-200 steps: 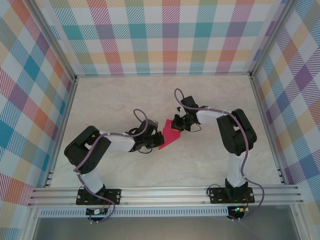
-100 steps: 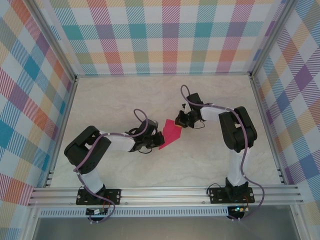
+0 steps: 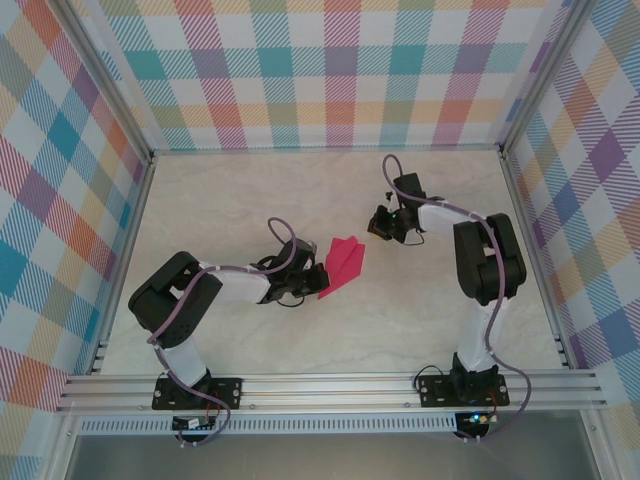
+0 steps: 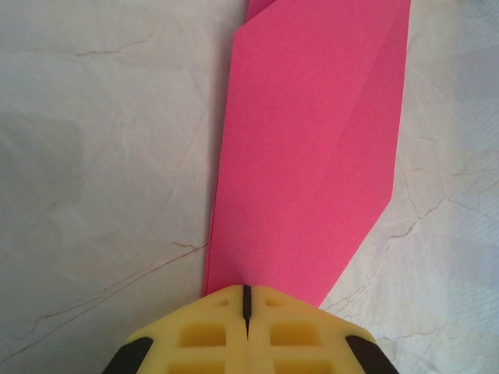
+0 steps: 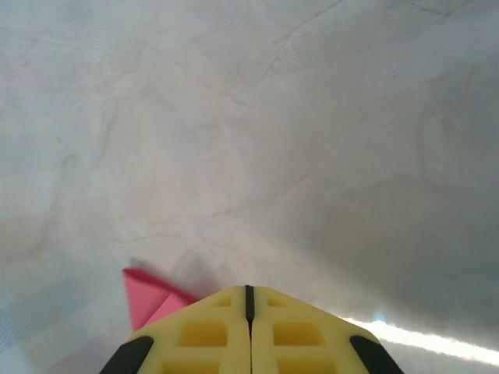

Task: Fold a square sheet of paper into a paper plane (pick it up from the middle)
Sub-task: Fourth fold the wing at the center of the table.

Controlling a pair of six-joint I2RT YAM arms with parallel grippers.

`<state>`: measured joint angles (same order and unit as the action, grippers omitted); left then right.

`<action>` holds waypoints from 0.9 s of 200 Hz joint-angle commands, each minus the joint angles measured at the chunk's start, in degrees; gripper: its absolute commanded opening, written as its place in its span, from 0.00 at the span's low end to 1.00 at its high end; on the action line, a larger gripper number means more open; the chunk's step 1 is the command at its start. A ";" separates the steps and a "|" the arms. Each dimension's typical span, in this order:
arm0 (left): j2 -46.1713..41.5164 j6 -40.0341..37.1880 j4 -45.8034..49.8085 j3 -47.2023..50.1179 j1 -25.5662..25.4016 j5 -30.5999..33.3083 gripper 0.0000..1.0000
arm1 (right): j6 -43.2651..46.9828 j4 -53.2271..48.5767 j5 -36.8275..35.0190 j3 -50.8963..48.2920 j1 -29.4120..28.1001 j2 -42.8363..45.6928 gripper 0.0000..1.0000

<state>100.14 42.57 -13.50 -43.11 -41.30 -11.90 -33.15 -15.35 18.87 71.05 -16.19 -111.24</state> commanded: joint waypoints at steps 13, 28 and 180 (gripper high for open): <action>1.74 -0.43 9.27 0.73 -1.55 -0.01 0.00 | 0.56 1.73 4.43 -5.58 -3.54 7.38 0.07; 1.44 -0.38 9.24 0.50 -1.59 -0.04 0.00 | -0.05 2.14 5.79 -7.14 -6.31 7.36 0.07; -12.47 2.39 12.25 -0.92 -0.23 5.88 0.21 | -3.01 -3.20 1.39 -5.22 -12.99 -2.58 0.05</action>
<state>93.30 44.25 -5.85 -43.64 -41.60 -11.31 -35.83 -14.06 25.61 65.69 -29.26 -112.90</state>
